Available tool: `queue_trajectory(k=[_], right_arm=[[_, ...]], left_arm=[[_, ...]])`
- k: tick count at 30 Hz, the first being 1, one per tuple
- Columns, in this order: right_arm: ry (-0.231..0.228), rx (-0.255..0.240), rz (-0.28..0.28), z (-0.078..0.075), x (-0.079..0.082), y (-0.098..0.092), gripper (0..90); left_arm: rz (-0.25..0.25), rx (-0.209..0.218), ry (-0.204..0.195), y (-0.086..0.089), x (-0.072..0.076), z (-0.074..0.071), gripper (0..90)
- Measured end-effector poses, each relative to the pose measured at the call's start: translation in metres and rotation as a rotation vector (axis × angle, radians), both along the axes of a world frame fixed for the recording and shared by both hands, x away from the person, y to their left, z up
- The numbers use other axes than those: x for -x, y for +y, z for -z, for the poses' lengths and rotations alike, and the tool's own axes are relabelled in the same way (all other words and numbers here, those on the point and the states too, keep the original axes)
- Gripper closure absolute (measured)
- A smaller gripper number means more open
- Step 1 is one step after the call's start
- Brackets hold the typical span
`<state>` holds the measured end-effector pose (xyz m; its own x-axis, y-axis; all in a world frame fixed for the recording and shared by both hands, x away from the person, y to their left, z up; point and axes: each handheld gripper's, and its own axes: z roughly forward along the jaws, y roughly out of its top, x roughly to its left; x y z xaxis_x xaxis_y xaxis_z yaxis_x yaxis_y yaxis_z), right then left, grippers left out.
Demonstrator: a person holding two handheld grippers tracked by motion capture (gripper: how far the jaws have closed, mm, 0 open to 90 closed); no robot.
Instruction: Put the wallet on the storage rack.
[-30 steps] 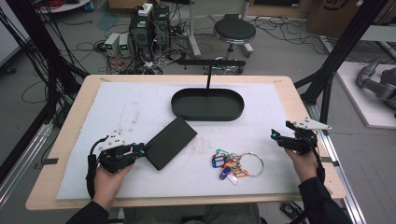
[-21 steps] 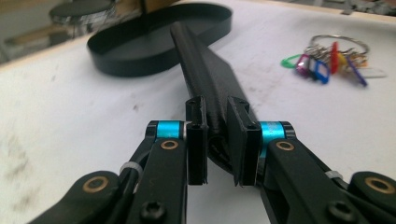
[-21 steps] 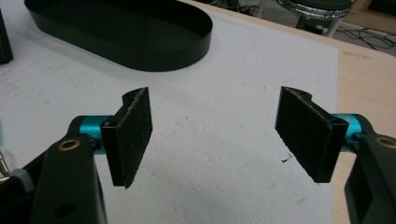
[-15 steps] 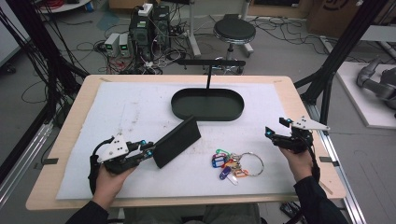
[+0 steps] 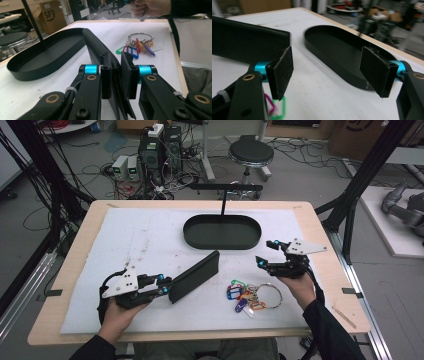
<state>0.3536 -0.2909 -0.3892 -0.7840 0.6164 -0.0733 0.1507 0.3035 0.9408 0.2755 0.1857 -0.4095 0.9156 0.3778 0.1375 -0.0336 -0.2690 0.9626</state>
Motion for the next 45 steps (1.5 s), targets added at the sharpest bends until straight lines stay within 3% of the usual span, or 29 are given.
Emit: queue_trajectory(k=[6, 9, 10, 12, 16, 20, 22, 24, 26, 27, 28, 29, 30, 33, 36, 39, 40, 45], right_arm=[[0.049, 0.038, -0.186, 0.003, -0.015, 0.039, 27.6], [0.071, 0.059, -0.222, 0.006, -0.020, 0.050, 27.5], [0.098, 0.074, -0.256, 0.010, -0.027, 0.062, 27.6], [0.102, 0.078, -0.264, 0.012, -0.028, 0.064, 27.6], [0.114, 0.131, -0.306, 0.020, -0.035, 0.083, 34.6], [0.121, 0.168, -0.319, 0.024, -0.037, 0.100, 40.4], [0.134, 0.186, -0.334, 0.024, -0.036, 0.107, 50.1], [0.084, 0.230, -0.312, 0.022, -0.031, 0.114, 58.2], [0.069, 0.236, -0.308, 0.021, -0.031, 0.113, 62.7], [0.069, 0.236, -0.308, 0.021, -0.031, 0.113, 62.7], [0.081, 0.240, -0.313, 0.019, -0.030, 0.110, 66.3], [0.081, 0.240, -0.313, 0.019, -0.030, 0.110, 66.3], [0.075, 0.239, -0.322, 0.017, -0.028, 0.109, 68.2], [0.046, 0.240, -0.329, 0.015, -0.026, 0.108, 69.6], [0.041, 0.237, -0.338, 0.012, -0.022, 0.108, 70.6], [0.027, 0.236, -0.338, 0.011, -0.020, 0.108, 70.7], [0.031, 0.229, -0.341, 0.010, -0.018, 0.108, 70.7], [0.033, 0.262, -0.328, 0.010, -0.014, 0.107, 68.0]], left_arm=[[0.048, 0.009, -0.003, 0.000, 0.000, 0.000, 79.2], [0.060, 0.015, 0.005, 0.000, 0.000, 0.001, 79.1], [0.057, 0.013, 0.004, 0.000, 0.000, 0.001, 79.1], [0.055, 0.011, 0.005, 0.001, 0.000, 0.001, 79.0], [0.047, 0.012, 0.010, 0.003, -0.001, 0.003, 78.9], [0.042, 0.002, 0.011, 0.004, -0.001, 0.004, 78.7], [0.038, -0.010, 0.010, 0.005, -0.001, 0.004, 78.5], [0.025, -0.037, 0.015, 0.006, -0.001, 0.006, 76.8], [0.009, -0.028, 0.020, 0.008, -0.001, 0.007, 74.5], [-0.001, -0.022, 0.031, 0.009, -0.002, 0.007, 74.5], [-0.017, -0.018, 0.056, 0.010, -0.004, 0.008, 69.4], [-0.017, -0.018, 0.056, 0.010, -0.004, 0.008, 66.0], [-0.023, -0.030, 0.080, 0.008, -0.005, 0.010, 62.1], [-0.041, -0.081, 0.099, 0.002, -0.007, 0.015, 55.8], [-0.070, -0.103, 0.152, -0.004, -0.010, 0.018, 47.8], [-0.075, -0.108, 0.192, -0.006, -0.013, 0.021, 56.3], [-0.062, -0.105, 0.215, -0.007, -0.013, 0.022, 70.0], [-0.047, -0.109, 0.205, -0.007, -0.015, 0.018, 73.4]])
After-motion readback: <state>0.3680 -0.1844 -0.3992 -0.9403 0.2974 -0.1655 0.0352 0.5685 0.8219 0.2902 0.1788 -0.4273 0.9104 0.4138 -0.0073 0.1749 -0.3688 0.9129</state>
